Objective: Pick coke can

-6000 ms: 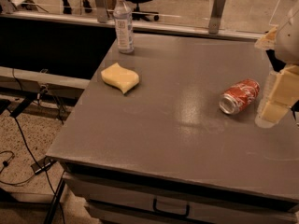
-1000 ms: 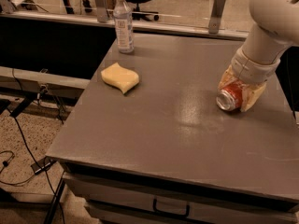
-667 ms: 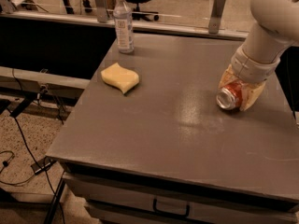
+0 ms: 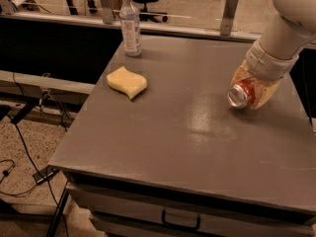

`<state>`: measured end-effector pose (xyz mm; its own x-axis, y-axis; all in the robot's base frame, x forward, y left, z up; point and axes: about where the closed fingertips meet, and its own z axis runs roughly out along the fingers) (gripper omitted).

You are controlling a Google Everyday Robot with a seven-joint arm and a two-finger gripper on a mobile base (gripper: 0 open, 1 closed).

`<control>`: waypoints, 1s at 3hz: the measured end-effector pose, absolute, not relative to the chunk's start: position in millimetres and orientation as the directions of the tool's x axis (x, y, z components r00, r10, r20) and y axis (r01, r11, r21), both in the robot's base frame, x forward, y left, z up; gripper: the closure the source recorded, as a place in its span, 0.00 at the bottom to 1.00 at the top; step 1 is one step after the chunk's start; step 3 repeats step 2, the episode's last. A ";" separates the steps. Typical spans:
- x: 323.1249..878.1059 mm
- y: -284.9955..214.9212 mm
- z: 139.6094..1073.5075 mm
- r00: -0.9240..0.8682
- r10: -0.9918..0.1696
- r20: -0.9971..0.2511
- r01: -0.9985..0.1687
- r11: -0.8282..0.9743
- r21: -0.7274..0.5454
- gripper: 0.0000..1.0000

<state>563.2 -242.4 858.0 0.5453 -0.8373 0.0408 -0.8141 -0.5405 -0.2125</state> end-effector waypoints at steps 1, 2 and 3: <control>564.8 -236.2 894.1 0.538 -0.842 0.044 -0.807 -0.529 -0.261 1.00; 564.8 -236.2 894.1 0.538 -0.842 0.044 -0.807 -0.529 -0.261 1.00; 564.8 -236.2 894.1 0.538 -0.842 0.044 -0.807 -0.529 -0.261 1.00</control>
Offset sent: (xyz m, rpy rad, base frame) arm 0.0006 0.0050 0.0260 0.0175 -0.0303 -0.0049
